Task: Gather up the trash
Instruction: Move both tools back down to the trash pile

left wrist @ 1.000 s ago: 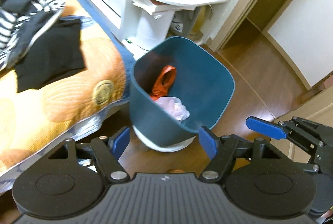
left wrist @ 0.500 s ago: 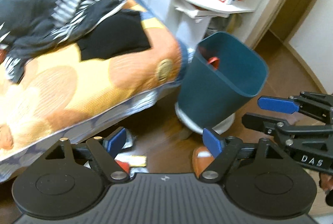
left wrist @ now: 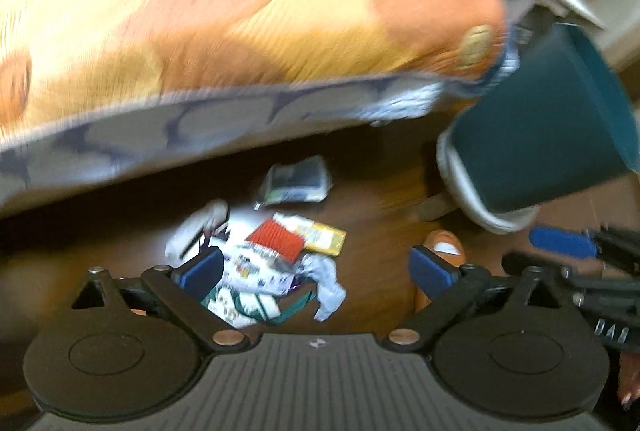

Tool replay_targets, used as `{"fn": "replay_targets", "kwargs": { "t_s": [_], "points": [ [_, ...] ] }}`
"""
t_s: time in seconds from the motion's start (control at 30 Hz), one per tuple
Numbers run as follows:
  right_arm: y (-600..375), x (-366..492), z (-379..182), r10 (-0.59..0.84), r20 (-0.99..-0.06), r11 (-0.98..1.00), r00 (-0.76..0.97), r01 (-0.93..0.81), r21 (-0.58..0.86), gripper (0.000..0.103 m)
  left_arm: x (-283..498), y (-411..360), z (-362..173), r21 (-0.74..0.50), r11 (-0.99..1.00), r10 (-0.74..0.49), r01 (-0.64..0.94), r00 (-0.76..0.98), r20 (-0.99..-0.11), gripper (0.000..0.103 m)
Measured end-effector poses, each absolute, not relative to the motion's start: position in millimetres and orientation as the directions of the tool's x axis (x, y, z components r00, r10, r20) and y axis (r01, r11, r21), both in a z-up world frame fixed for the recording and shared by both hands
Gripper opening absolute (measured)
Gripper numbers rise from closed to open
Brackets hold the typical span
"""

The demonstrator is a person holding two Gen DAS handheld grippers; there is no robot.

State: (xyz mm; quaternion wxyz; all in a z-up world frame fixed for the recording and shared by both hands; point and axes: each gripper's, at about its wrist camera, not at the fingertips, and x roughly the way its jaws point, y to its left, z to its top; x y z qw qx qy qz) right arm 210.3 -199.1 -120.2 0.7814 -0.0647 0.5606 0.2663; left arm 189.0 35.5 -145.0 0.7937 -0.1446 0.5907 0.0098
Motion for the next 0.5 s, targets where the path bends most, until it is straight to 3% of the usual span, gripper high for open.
{"fn": "replay_targets", "kwargs": {
  "t_s": [0.5],
  "points": [
    [-140.6,233.0,-305.9,0.139,-0.99,0.797,0.001,-0.594,0.111,0.045,218.4,103.5,-324.4,-0.112,0.862,-0.121,-0.495,0.014,-0.993,0.099]
  ]
}}
